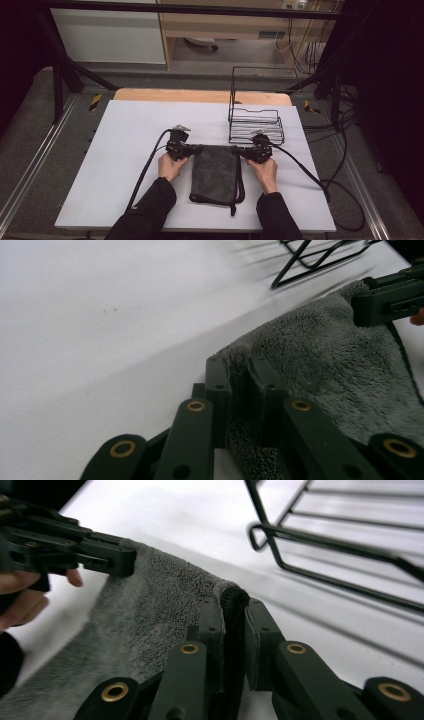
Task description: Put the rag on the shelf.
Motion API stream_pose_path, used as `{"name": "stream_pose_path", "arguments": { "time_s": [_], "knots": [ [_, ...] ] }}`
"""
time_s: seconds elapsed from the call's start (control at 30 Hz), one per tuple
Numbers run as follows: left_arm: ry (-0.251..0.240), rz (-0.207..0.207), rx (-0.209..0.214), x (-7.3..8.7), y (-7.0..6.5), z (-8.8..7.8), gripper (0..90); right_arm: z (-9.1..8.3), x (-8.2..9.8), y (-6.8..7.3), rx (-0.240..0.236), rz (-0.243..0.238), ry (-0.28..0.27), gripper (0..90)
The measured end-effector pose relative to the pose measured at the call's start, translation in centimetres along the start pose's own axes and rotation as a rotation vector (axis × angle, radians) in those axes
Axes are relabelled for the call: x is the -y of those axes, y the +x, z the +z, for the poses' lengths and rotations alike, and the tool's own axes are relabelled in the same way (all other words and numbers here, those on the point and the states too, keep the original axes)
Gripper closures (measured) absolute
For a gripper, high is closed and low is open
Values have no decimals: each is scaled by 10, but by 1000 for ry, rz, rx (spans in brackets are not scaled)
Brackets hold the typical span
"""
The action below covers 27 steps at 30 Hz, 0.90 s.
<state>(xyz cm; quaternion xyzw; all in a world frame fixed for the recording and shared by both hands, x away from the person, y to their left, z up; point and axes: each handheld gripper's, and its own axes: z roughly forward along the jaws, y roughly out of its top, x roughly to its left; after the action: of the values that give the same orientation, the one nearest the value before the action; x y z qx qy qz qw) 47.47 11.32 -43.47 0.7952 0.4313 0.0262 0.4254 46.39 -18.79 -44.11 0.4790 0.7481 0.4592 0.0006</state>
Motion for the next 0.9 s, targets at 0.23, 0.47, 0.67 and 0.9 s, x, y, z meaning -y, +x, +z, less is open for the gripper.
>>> {"name": "stream_pose_path", "arguments": {
  "time_s": [0.23,0.47,0.67,0.9],
  "knots": [
    [-55,34,23,-1,-10,-20,805,-17,1,12,-42,-31,-70,813],
    [-105,77,23,2,-21,-33,805,-30,6,22,-55,-76,-132,814],
    [-146,103,39,3,-29,-47,805,-41,9,30,-73,-106,-190,814],
    [-190,140,34,3,-40,-61,805,-53,8,41,-65,-151,-229,814]
  ]
}}
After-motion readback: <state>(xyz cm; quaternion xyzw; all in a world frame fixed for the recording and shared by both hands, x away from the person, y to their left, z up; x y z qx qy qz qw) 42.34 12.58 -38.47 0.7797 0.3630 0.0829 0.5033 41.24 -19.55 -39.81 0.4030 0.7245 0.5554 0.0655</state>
